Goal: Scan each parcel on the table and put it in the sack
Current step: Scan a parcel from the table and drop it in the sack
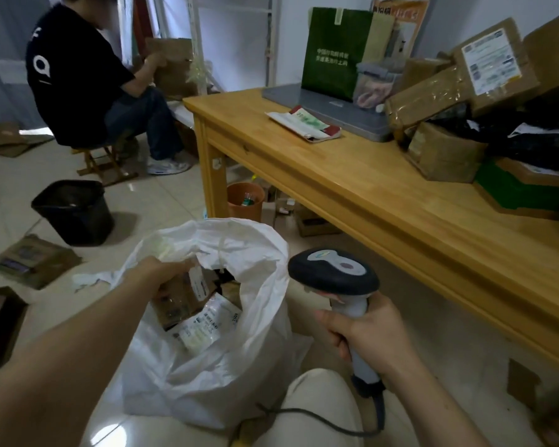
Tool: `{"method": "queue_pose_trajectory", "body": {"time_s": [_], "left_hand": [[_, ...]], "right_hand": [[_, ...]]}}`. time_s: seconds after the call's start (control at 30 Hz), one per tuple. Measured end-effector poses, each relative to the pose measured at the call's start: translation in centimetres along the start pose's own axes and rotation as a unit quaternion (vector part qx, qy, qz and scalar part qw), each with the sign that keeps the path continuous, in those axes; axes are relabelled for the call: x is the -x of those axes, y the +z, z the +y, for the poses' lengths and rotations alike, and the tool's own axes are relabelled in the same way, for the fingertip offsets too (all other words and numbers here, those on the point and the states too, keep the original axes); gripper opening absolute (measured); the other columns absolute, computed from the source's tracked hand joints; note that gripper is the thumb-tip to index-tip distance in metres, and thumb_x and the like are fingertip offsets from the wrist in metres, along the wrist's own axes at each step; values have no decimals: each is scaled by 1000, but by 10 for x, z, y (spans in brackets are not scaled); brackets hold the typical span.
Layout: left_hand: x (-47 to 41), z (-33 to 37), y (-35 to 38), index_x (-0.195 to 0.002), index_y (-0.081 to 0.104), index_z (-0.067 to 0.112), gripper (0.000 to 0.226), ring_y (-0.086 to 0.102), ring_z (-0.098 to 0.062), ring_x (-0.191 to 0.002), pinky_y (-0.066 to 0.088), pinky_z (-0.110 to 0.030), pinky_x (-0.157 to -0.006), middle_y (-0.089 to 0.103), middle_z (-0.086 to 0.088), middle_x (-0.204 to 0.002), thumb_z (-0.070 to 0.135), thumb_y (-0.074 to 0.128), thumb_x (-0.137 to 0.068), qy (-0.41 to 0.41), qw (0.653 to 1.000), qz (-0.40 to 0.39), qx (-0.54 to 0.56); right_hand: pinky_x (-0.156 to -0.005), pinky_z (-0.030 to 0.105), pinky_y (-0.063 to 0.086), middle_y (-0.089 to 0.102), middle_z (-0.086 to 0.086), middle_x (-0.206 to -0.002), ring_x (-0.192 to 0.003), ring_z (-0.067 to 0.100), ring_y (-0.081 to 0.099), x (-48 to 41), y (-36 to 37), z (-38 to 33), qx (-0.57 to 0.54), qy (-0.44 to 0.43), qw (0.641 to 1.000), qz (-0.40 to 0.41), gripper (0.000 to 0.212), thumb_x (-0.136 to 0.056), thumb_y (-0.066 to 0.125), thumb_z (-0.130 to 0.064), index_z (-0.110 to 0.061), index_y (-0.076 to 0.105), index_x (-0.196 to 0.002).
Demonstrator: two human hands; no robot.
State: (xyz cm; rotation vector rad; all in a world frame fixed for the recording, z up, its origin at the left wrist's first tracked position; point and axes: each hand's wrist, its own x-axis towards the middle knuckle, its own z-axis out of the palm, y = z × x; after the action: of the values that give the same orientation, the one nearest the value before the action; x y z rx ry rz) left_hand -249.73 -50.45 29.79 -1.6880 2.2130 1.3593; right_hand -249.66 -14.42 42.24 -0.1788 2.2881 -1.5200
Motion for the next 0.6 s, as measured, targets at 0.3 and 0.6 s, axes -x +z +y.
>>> {"method": "queue_pose_trajectory", "body": {"time_s": [0.3,0.6], "left_hand": [[19,-20,83,-149,17,11,94,35,-36,-130,39,-41,-104,25,-18,-149,39,73,-79,71,997,-4,-18],[153,73,134,-154,16,18,76,16,-20,-146,21,-37,-116,18,-4,-159,25,60,-92,428,903,21,25]], "right_hand": [[-41,23,44,59,9,-47,-37,16,51,-17,8,7,-38,27,999,-8,21,-78,74,-5,-2,61,-61],[-42,27,42,58,13,-51,-39,19,49,-3,-42,17,-151,25,986,71,18,-80,71,-4,0,59,-67]]}}
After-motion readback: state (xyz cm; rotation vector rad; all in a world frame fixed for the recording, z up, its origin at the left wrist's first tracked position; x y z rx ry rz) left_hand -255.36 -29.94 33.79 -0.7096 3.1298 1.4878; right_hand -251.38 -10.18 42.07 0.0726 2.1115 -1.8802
